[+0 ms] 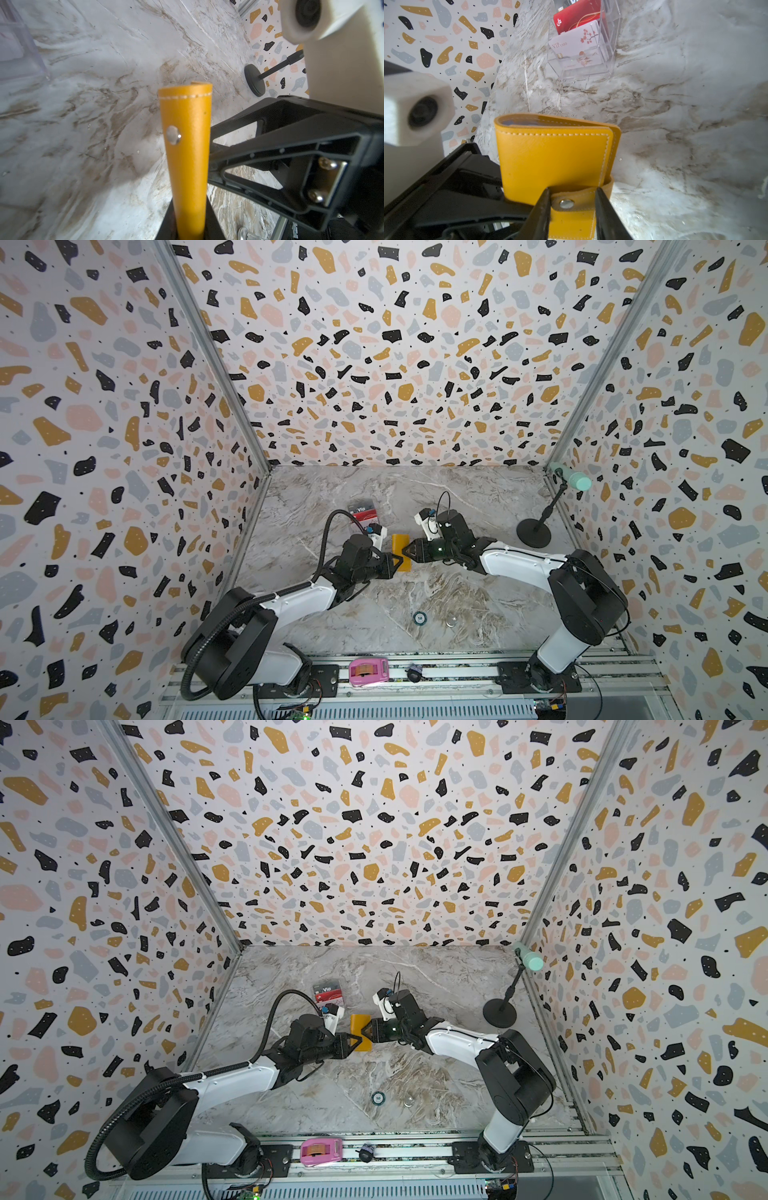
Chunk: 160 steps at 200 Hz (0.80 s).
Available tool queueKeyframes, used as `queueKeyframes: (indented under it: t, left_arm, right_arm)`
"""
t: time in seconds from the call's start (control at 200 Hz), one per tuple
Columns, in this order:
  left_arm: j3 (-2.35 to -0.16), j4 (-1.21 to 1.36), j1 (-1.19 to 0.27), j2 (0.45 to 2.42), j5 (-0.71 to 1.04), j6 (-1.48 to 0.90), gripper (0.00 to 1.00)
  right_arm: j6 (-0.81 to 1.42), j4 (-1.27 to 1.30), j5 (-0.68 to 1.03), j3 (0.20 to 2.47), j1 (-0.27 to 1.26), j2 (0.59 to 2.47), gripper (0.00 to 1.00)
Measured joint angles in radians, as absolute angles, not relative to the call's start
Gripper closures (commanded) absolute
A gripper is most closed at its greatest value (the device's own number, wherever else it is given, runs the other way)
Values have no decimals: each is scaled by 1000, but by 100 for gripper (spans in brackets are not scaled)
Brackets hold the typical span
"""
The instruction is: Take the credit cards out of the card holder
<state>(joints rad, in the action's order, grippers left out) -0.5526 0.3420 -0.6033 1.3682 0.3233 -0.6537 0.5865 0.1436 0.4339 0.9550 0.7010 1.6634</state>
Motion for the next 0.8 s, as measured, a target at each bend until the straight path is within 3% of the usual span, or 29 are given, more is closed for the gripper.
queueKeyframes:
  t: [0.49,0.801]
  left_arm:
    - [-553,324,-603,1350,303,-639,93]
    - [-553,340,-603,1341,297,-639,93]
  right_arm:
    - [585,142,394,953,710,1641,89]
    - [586,144,371,943,709,1608,92]
